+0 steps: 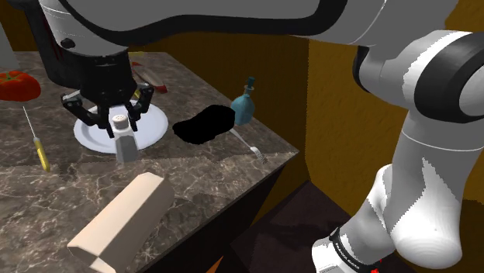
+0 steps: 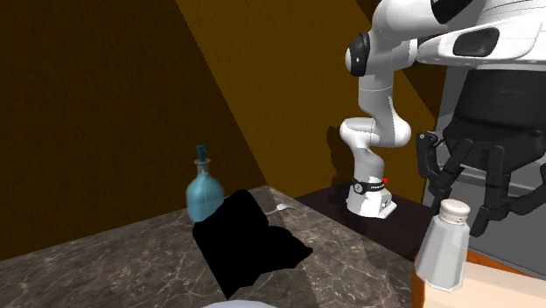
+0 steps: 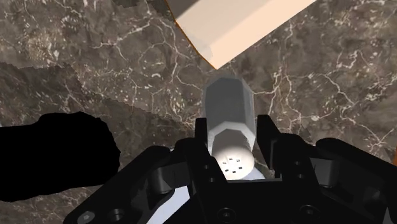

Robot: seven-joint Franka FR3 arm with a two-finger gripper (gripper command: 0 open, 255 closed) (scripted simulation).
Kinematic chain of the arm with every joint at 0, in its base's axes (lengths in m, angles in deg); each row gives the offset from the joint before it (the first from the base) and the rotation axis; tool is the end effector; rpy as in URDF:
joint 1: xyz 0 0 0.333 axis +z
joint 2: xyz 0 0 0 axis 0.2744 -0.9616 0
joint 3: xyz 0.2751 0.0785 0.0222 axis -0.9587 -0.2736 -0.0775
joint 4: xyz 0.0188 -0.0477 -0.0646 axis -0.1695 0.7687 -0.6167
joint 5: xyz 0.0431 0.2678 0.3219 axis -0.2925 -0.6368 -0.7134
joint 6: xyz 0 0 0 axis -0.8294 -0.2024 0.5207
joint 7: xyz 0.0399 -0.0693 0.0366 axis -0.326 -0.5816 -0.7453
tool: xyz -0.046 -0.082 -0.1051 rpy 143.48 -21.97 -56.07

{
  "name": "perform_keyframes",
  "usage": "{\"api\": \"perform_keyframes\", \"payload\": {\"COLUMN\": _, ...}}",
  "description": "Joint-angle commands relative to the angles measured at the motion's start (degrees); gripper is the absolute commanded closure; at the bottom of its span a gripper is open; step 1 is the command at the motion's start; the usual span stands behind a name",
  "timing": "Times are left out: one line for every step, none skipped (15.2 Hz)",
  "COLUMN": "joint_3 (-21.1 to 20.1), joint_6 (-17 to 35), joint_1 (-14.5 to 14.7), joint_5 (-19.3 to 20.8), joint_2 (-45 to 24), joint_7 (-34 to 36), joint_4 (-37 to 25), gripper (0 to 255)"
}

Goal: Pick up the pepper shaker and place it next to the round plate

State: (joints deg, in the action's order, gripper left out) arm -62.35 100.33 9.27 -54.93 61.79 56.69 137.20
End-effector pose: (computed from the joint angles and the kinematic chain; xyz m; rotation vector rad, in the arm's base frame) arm 0.5003 0.4695 0.4311 3.0307 -0.0596 0.0606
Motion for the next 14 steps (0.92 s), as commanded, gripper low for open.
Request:
{"api": "perform_keyframes", "payload": {"joint_3": 0.03, "joint_6": 1.59, "joint_1": -0.19, "joint_5": 0.02, "joint_2": 0.09, "joint_7": 0.22, "joint_4": 1.66, "gripper": 255}}
{"api": "perform_keyframes", "payload": {"joint_3": 0.05, "joint_6": 2.35, "joint_1": -0.27, "joint_5": 0.05, "joint_2": 0.08, "joint_7": 0.32, "joint_4": 2.42, "gripper": 255}}
{"api": "perform_keyframes", "payload": {"joint_3": 0.08, "joint_6": 3.09, "joint_1": -0.34, "joint_5": 0.09, "joint_2": 0.05, "joint_7": 0.43, "joint_4": 3.16, "gripper": 255}}
{"api": "perform_keyframes", "payload": {"joint_3": 0.11, "joint_6": 3.83, "joint_1": -0.41, "joint_5": 0.14, "joint_2": 0.02, "joint_7": 0.54, "joint_4": 3.88, "gripper": 255}}
{"api": "perform_keyframes", "payload": {"joint_3": 0.13, "joint_6": 4.57, "joint_1": -0.47, "joint_5": 0.19, "joint_2": -0.04, "joint_7": 0.65, "joint_4": 4.58, "gripper": 255}}
{"api": "perform_keyframes", "payload": {"joint_3": 0.17, "joint_6": 5.29, "joint_1": -0.53, "joint_5": 0.25, "joint_2": -0.11, "joint_7": 0.76, "joint_4": 5.25, "gripper": 255}}
{"api": "perform_keyframes", "payload": {"joint_3": 0.2, "joint_6": 6.01, "joint_1": -0.58, "joint_5": 0.31, "joint_2": -0.19, "joint_7": 0.88, "joint_4": 5.91, "gripper": 255}}
{"api": "perform_keyframes", "payload": {"joint_3": 0.24, "joint_6": 6.72, "joint_1": -0.63, "joint_5": 0.39, "joint_2": -0.28, "joint_7": 1.0, "joint_4": 6.54, "gripper": 255}}
{"api": "perform_keyframes", "payload": {"joint_3": 0.27, "joint_6": 7.42, "joint_1": -0.67, "joint_5": 0.47, "joint_2": -0.39, "joint_7": 1.11, "joint_4": 7.16, "gripper": 255}}
{"api": "perform_keyframes", "payload": {"joint_3": 0.31, "joint_6": 8.12, "joint_1": -0.7, "joint_5": 0.55, "joint_2": -0.51, "joint_7": 1.24, "joint_4": 7.76, "gripper": 255}}
{"api": "perform_keyframes", "payload": {"joint_3": 0.36, "joint_6": 8.81, "joint_1": -0.74, "joint_5": 0.64, "joint_2": -0.65, "joint_7": 1.36, "joint_4": 8.33, "gripper": 255}}
{"api": "perform_keyframes", "payload": {"joint_3": 0.4, "joint_6": 9.5, "joint_1": -0.77, "joint_5": 0.74, "joint_2": -0.8, "joint_7": 1.49, "joint_4": 8.9, "gripper": 255}}
{"api": "perform_keyframes", "payload": {"joint_3": 0.44, "joint_6": 10.17, "joint_1": -0.79, "joint_5": 0.85, "joint_2": -0.96, "joint_7": 1.62, "joint_4": 9.44, "gripper": 255}}
{"api": "perform_keyframes", "payload": {"joint_3": 0.5, "joint_6": 10.85, "joint_1": -0.8, "joint_5": 0.96, "joint_2": -1.13, "joint_7": 1.74, "joint_4": 9.96, "gripper": 255}}
